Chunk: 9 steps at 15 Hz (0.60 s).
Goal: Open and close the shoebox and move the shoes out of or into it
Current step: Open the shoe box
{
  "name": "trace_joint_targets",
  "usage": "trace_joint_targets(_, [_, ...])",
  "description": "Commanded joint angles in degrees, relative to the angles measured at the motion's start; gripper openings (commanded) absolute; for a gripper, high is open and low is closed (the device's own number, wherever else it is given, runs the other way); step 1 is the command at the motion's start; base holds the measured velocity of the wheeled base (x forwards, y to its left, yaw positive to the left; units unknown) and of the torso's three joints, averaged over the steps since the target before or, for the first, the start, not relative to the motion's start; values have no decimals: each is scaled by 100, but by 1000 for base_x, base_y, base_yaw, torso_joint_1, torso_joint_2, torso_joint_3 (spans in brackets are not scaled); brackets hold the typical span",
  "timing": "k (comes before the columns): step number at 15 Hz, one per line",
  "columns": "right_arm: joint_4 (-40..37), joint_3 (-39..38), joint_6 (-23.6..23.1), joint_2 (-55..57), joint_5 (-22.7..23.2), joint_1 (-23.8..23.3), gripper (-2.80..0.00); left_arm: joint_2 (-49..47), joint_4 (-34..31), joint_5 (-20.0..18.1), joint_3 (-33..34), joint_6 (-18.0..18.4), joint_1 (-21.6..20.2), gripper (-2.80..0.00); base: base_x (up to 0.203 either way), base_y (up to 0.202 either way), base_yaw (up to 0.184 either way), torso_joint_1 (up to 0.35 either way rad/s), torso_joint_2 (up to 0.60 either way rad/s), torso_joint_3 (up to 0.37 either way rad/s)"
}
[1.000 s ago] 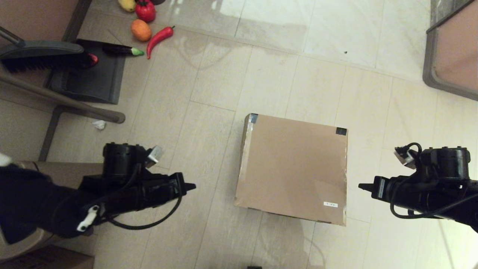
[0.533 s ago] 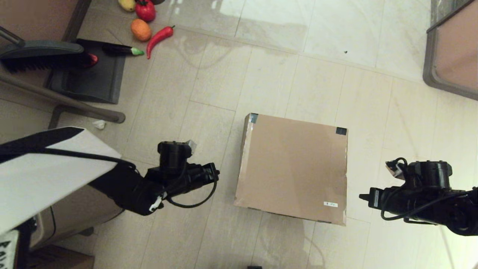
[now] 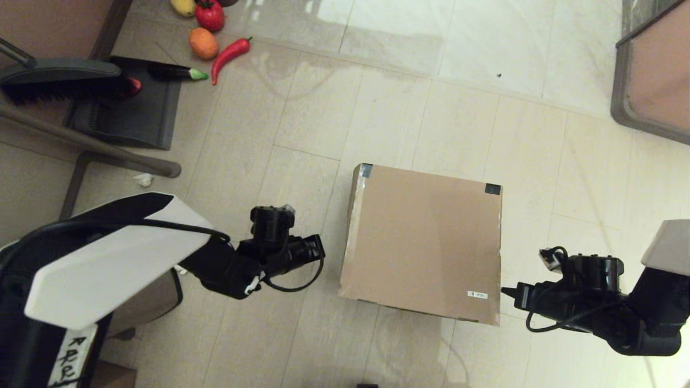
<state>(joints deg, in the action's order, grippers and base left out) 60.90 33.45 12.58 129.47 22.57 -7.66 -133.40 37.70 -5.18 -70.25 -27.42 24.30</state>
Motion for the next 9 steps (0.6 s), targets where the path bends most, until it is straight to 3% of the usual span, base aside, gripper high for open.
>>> trace_joint_targets(1, [44, 23, 46, 255, 21, 1, -280, -167, -230, -9, -308, -21, 87, -280, 0, 0, 0, 0, 0, 0])
trace_joint_targets(5, [71, 52, 491, 307, 201, 128, -280, -160, -307, 35, -346, -27, 224, -280, 0, 0, 0, 0, 0, 0])
trace_joint_targets(9, [71, 313, 1255, 356, 353, 271, -280, -126, -325, 236, -271, -27, 233, -280, 0, 0, 0, 0, 0, 0])
